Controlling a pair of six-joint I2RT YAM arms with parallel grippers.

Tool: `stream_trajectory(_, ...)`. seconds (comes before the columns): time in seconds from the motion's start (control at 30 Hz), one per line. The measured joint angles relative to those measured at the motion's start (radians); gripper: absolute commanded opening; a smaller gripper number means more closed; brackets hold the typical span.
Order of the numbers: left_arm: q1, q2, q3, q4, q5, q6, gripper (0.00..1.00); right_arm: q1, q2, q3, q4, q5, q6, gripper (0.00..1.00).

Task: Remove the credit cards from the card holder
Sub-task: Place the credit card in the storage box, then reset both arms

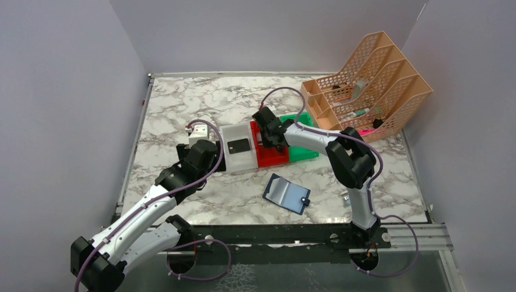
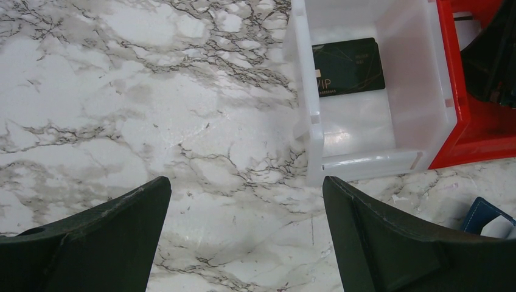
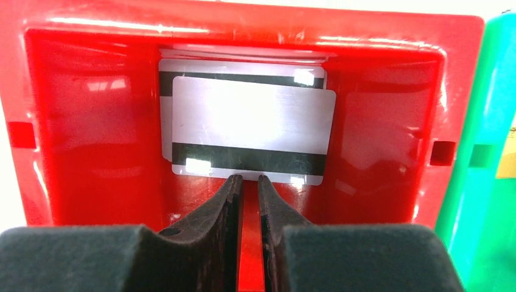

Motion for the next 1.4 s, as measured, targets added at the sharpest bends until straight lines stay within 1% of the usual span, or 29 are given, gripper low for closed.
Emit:
stream_trajectory(0.4, 0.0, 0.008, 0.0, 0.0, 0.001, 0.001, 0.99, -0.001, 0.011, 0.008, 0.027, 0.023, -0.016, 0.21)
stream_trajectory(0.53, 0.0, 0.011, 0.0, 0.0, 0.001, 0.001, 0.99, -0.001, -0.032, -0.027, 0.032, -0.002, -0.028, 0.23)
stream_trajectory(0.6, 0.0, 0.011, 0.0, 0.0, 0.001, 0.001, 0.99, -0.001, -0.114, -0.096, 0.051, -0.03, -0.04, 0.27)
stream_trajectory(0.77, 0.0, 0.011, 0.0, 0.0, 0.001, 0.0, 0.99, -0.001, -0.486, -0.339, 0.15, -0.09, -0.053, 0.33)
stream_trajectory(0.83, 0.0, 0.012, 0.0, 0.0, 0.001, 0.0, 0.99, -0.001, -0.63, -0.43, 0.198, -0.092, -0.05, 0.37)
stream_trajectory(0.87, 0.0, 0.013, 0.0, 0.001, 0.0, -0.001, 0.99, -0.001, -0.7, -0.478, 0.215, -0.09, -0.046, 0.41)
stream_trajectory(0.93, 0.0, 0.013, 0.0, 0.001, -0.002, -0.002, 0.99, -0.001, -0.835, -0.581, 0.238, -0.077, -0.037, 0.51)
stream_trajectory(1.0, 0.0, 0.012, 0.002, 0.001, -0.008, -0.005, 0.99, -0.001, -0.944, -0.665, 0.243, -0.056, -0.032, 0.59)
stream_trajectory(1.13, 0.0, 0.004, 0.006, 0.001, -0.035, -0.005, 0.99, -0.001, -1.136, -0.795, 0.217, 0.018, -0.026, 0.72)
stream_trajectory(1.23, 0.0, -0.012, 0.016, 0.002, -0.06, -0.001, 0.99, -0.001, -1.265, -0.832, 0.204, 0.097, -0.033, 0.75)
stream_trajectory(1.27, 0.0, -0.019, 0.024, 0.001, -0.076, 0.004, 0.99, -0.001, -1.303, -0.834, 0.205, 0.132, -0.04, 0.77)
stream_trajectory(1.3, 0.0, -0.045, 0.05, 0.023, -0.149, 0.028, 0.99, -0.002, -1.375, -0.834, 0.213, 0.254, -0.065, 0.83)
stream_trajectory(1.33, 0.0, -0.045, 0.05, 0.023, -0.149, 0.028, 0.99, -0.002, -1.375, -0.834, 0.213, 0.256, -0.066, 0.83)
stream_trajectory(1.4, 0.0, -0.055, 0.05, 0.024, -0.179, 0.037, 0.99, -0.002, -1.361, -0.832, 0.212, 0.319, -0.08, 0.83)
